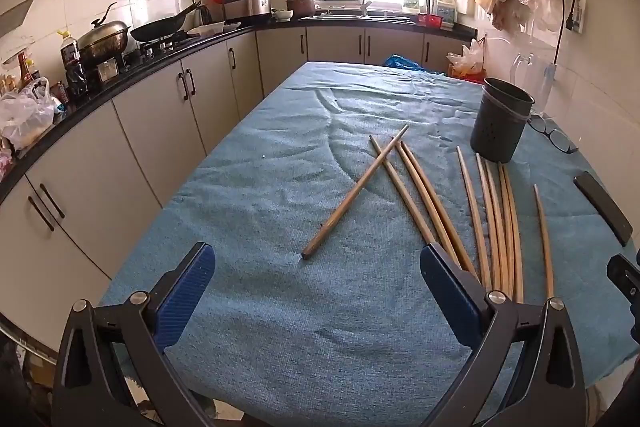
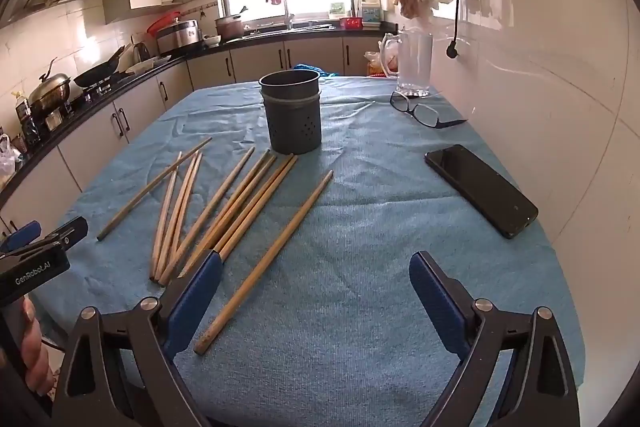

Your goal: Organize utensils

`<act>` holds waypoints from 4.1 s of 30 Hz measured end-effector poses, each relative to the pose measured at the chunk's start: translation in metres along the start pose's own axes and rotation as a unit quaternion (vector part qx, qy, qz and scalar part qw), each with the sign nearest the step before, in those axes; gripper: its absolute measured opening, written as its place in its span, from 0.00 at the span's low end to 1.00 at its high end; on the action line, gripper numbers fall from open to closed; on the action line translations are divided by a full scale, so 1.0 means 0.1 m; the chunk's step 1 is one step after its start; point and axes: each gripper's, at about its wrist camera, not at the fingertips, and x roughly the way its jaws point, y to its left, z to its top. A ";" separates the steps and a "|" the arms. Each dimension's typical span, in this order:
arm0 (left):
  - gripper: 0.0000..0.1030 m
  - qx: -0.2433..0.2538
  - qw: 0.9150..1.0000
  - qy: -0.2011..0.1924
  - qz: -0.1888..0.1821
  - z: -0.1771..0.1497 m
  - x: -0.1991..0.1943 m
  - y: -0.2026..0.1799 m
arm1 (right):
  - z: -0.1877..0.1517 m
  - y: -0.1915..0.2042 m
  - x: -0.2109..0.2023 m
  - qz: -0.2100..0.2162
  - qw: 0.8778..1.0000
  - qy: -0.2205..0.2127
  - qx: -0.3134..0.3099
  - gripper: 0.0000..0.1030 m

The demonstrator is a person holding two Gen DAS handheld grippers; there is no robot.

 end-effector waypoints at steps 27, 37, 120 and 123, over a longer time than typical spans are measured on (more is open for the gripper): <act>0.99 -0.003 1.000 0.005 -0.002 -0.06 0.06 0.00 | 0.00 -0.04 0.06 0.001 1.000 0.010 0.008 0.90; 0.99 -0.038 0.997 0.060 -0.032 -0.11 0.11 0.03 | -0.01 -0.04 0.11 0.002 1.000 0.011 0.006 0.88; 0.06 0.003 0.965 0.214 -0.154 1.11 1.80 0.22 | 0.75 -0.11 1.48 0.048 0.971 0.213 0.095 0.07; 0.06 0.005 0.969 0.192 -0.153 1.18 1.63 0.24 | 0.81 -0.15 1.38 0.052 0.974 0.197 0.100 0.07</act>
